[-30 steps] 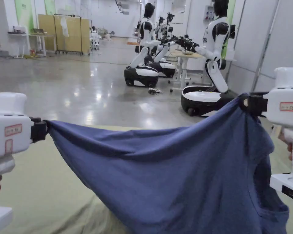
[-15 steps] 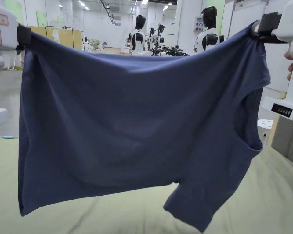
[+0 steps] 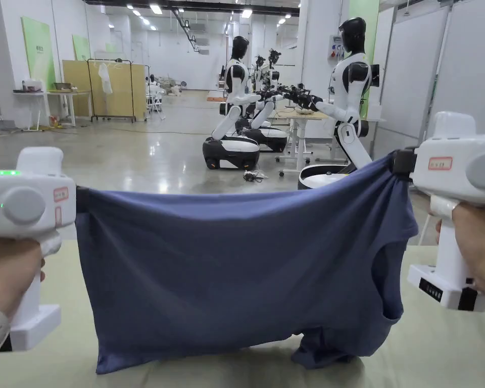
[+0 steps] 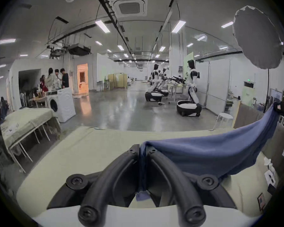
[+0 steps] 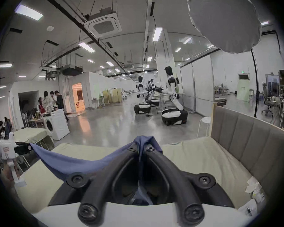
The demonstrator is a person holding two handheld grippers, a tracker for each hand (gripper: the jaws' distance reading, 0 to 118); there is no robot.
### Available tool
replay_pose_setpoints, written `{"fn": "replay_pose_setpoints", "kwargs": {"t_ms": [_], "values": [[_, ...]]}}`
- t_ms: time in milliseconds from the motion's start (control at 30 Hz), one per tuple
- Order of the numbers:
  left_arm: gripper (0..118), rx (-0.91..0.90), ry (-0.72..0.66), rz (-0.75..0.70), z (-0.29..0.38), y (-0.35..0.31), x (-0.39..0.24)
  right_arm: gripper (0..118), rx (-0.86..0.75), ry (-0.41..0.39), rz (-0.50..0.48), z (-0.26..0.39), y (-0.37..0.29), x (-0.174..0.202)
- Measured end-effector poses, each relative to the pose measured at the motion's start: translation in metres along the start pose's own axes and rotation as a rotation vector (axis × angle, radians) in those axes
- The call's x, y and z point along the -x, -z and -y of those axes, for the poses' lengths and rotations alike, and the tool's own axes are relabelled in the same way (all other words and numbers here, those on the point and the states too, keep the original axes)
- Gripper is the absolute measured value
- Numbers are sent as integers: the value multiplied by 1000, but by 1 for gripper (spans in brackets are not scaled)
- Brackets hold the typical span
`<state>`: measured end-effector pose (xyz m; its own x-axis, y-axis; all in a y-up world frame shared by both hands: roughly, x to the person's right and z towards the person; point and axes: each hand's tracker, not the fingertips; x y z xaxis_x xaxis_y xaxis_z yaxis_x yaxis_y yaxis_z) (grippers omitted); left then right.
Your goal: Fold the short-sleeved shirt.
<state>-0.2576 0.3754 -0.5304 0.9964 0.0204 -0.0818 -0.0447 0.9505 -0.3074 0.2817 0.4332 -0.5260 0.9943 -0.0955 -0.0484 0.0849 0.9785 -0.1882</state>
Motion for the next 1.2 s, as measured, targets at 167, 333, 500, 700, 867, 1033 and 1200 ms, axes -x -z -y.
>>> {"fn": "replay_pose_setpoints", "kwargs": {"t_ms": [167,333,500,700,867,1033,1200], "values": [[5,33,22,55,44,-64,4,8,-10,-5,-47,33,-79,-6],[5,124,101,84,120,-134,12,8,21,-46,-94,97,-165,-14],[5,256,152,76,236,-187,24,8,163,-6,-159,217,-228,-23],[5,440,54,68,359,-211,42,8,413,64,-101,371,-257,-33],[47,412,42,64,386,-214,50,56,423,92,-9,393,-264,-31],[113,125,166,87,346,-285,27,103,230,-4,-105,339,-305,0],[112,-48,159,8,342,-345,12,103,32,-173,-84,317,-347,37]]}}
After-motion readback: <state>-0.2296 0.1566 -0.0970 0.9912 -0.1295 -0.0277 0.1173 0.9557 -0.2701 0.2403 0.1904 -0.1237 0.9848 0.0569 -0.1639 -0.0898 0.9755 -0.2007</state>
